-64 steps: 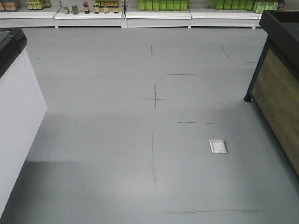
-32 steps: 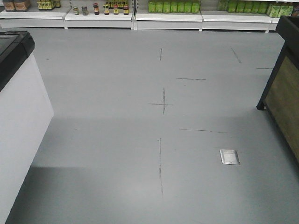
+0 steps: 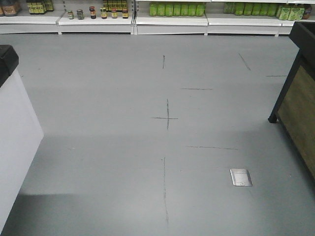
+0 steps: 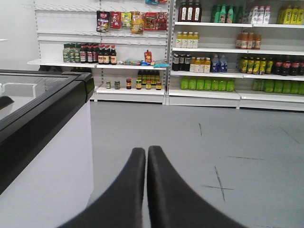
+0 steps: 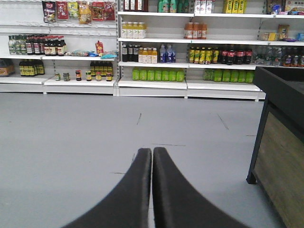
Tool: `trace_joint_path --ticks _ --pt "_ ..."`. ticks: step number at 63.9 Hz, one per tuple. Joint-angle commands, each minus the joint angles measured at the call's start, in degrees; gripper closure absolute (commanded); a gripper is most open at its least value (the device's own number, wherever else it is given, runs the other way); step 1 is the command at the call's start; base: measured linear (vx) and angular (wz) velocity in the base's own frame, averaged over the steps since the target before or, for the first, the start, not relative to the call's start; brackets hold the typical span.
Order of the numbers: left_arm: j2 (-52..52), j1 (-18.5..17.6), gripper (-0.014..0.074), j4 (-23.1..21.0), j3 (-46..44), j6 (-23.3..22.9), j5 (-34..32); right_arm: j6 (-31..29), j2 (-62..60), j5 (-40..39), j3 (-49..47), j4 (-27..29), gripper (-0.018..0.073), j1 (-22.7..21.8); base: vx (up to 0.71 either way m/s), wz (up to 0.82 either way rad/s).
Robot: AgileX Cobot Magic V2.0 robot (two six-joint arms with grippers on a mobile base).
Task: Pick three apples into basket with both arms
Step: 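Drive the base forward along the aisle toward the produce tables, then turn the base and approach the table holding the light-blue basket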
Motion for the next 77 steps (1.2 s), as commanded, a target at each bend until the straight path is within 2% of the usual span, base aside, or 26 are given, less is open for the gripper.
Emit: trace_joint_path --ticks 1,41,77 --pt "-0.86 0.02 0.0603 -0.07 0.55 -0.37 -4.36 0.03 -0.77 -3.98 0.83 -0.28 0.0565 -0.36 0.23 -0.09" --pt "-0.86 0.02 0.0603 -0.07 0.55 -0.37 -4.36 0.03 -0.77 -3.98 0.83 -0.28 0.0565 -0.36 0.24 -0.16" --pt "-0.86 0.02 0.0603 -0.07 0.55 -0.37 -4.36 0.03 -0.77 -3.98 0.83 -0.28 0.0565 -0.36 0.18 -0.44"
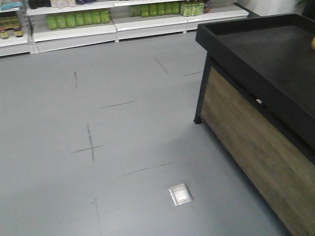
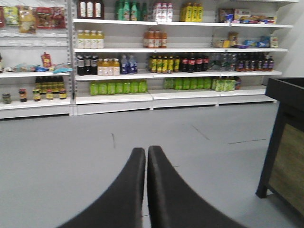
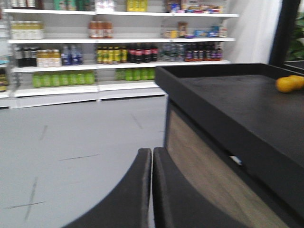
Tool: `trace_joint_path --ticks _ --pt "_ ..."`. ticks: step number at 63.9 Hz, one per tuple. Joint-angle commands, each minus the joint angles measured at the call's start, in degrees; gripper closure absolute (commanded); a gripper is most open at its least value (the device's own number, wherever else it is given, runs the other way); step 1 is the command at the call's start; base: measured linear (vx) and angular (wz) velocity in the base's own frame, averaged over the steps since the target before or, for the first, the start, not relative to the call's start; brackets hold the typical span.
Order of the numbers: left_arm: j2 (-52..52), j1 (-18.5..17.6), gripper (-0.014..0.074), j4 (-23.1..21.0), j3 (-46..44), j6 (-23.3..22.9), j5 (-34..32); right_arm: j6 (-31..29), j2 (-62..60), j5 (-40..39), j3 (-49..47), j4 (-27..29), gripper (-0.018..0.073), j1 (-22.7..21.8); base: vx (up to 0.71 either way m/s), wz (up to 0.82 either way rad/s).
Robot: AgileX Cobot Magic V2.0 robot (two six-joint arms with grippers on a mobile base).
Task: Pick three apples into basket with both arms
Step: 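Turn the base and approach the table holding the light-blue basket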
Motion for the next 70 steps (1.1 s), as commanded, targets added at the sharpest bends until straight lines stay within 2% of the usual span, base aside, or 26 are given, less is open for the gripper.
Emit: trace_joint_path --ticks 1,70 --pt "-0.86 0.02 0.0603 -0.07 0.55 -0.37 -4.36 0.03 -0.77 -3.98 0.83 -0.28 0.0565 -0.36 0.14 -0.55" --pt "-0.86 0.02 0.0603 -0.07 0.55 -0.37 -4.36 0.03 -0.77 -3.98 0.83 -0.28 0.0565 -0.36 0.14 -0.55"
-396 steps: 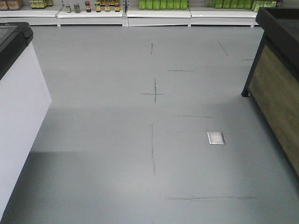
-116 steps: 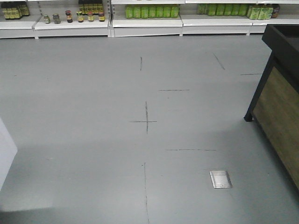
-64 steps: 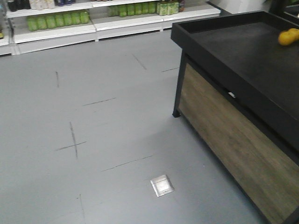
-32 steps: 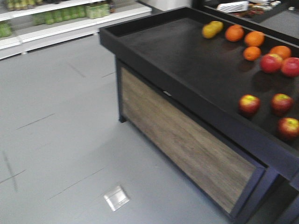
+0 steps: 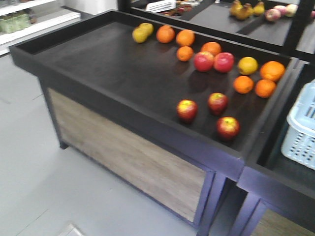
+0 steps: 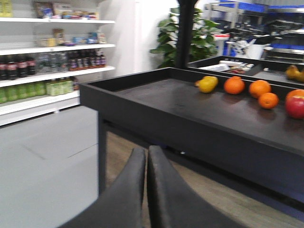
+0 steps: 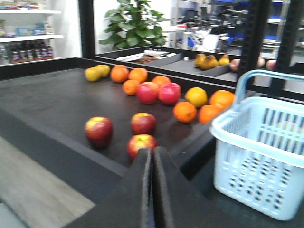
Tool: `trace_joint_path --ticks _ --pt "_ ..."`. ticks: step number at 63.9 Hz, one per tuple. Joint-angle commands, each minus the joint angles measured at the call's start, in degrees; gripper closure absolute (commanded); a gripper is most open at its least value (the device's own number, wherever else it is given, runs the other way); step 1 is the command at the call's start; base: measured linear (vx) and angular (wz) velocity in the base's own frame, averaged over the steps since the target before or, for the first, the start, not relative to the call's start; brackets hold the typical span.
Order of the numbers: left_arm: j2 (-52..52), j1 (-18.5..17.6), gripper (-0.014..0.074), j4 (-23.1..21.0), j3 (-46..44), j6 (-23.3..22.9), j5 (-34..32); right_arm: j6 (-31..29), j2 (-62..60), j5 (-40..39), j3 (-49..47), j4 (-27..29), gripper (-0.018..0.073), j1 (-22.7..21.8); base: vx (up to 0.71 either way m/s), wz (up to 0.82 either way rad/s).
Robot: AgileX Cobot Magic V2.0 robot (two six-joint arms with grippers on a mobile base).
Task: Pick three apples into basket with both arms
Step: 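Turn the base and approach the table holding the light-blue basket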
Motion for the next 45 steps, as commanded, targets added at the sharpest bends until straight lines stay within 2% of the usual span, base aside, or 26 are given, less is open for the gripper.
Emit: trace_joint_path --ticks 1,45 --pt "-0.86 0.02 0.0603 -0.07 0.55 -0.37 -4.36 0.03 -0.77 -3.98 0.83 -0.28 0.0565 -0.36 0.13 -0.51" --pt "-0.86 0.02 0.0603 -0.07 0.55 -0.37 -4.36 0.03 -0.77 -3.98 0.83 -0.28 0.0565 -0.36 0.12 -0.48"
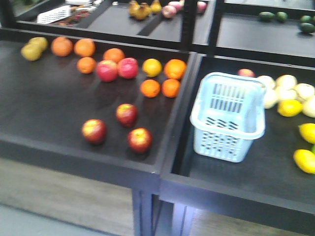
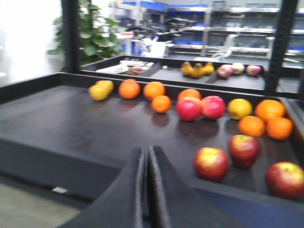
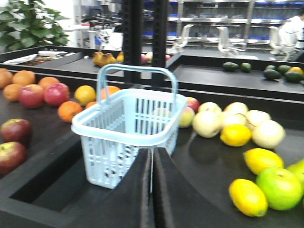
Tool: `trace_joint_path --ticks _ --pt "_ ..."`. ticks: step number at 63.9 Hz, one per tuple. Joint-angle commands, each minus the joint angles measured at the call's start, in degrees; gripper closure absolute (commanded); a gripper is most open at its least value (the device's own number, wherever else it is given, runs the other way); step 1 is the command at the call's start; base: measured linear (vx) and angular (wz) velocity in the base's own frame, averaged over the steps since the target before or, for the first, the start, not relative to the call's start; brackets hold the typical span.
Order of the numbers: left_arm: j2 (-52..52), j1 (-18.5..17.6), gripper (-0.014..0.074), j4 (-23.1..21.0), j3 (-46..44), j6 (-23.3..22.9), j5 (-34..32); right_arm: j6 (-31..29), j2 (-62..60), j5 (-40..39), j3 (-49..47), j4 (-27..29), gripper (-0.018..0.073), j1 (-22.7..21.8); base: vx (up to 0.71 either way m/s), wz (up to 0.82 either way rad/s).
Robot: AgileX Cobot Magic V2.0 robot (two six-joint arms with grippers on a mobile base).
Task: Pick three apples into basket with both arms
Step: 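Turn the base and approach the table holding the light-blue basket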
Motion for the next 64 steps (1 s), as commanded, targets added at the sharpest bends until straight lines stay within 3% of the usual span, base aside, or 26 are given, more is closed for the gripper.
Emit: trace_joint_path --ticks 1,64 --pt "-0.86 0.02 0.0603 -0.07 0.55 -0.37 -4.36 0.03 -0.77 -3.98 0.83 -0.28 0.0565 -0.36 0.11 -0.41" --pt "-0.86 0.02 0.0603 -0.07 0.55 -0.37 -4.36 0.03 -0.77 -3.98 0.83 -0.28 0.0565 -0.36 0.07 -0.24"
